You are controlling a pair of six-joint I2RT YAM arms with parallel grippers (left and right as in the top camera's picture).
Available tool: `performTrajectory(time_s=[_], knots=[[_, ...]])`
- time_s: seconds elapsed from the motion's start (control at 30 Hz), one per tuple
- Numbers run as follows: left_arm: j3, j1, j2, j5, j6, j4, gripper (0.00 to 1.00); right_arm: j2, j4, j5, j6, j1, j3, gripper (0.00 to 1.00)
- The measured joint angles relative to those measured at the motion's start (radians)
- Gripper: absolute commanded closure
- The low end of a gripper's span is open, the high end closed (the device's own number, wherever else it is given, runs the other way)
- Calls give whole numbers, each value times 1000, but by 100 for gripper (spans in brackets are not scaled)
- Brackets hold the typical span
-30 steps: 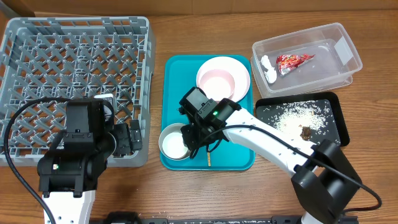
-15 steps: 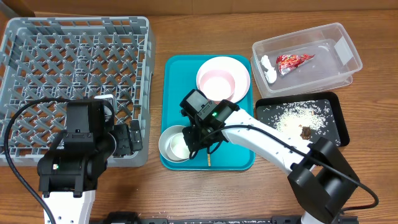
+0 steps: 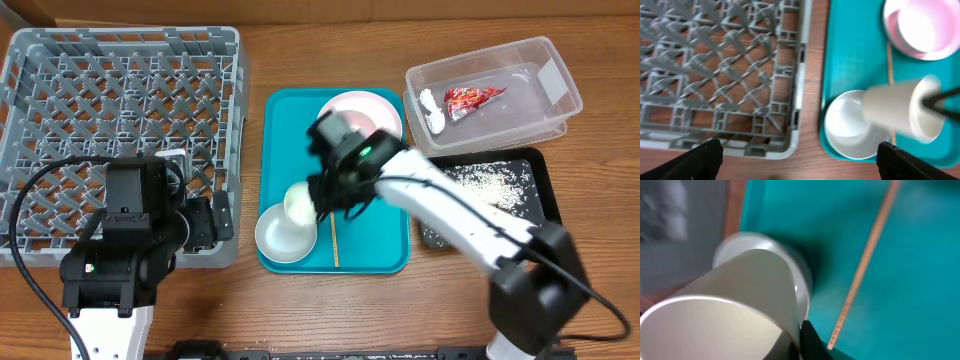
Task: Sort waste into correct bins and load items into the dishwasher
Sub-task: 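Hand the white cup from the right gripper to the left gripper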
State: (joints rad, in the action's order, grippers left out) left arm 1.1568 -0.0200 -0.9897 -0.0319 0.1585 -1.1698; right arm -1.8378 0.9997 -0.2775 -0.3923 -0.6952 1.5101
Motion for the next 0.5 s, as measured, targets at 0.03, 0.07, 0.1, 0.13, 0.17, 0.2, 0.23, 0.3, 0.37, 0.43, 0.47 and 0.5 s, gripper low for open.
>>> performTrajectory(time_s=[0.03,0.07,0.1,0.13,0.17,0.2,0.23,0.3,0.37,0.43,0.47,0.5], knots=[[0,0,0,-17,0,10,0,21,2,-3,0,23,14,96],[0,0,0,-39,0,23,0,48,2,-10,0,50,23,96],[0,0,-1,-63,0,37,0,78,4,-19,0,76,29,96],[0,0,-3,-94,-1,54,0,105,6,-35,0,104,33,96],[0,0,-5,-122,-2,69,0,130,9,-54,0,132,37,96],[0,0,-10,-155,-5,89,0,154,14,-87,0,172,42,96],[0,0,-17,-194,-9,110,0,167,16,-114,0,201,47,96],[1,0,-39,-288,-25,163,0,179,18,-203,9,276,50,96],[2,0,-71,-396,-45,212,0,174,23,-311,37,343,50,96],[2,0,-110,-512,-66,265,0,167,27,-423,71,392,50,96],[2,0,-132,-573,-79,291,0,164,33,-478,87,409,50,96],[2,0,-153,-629,-89,315,0,162,42,-529,105,422,50,96]])
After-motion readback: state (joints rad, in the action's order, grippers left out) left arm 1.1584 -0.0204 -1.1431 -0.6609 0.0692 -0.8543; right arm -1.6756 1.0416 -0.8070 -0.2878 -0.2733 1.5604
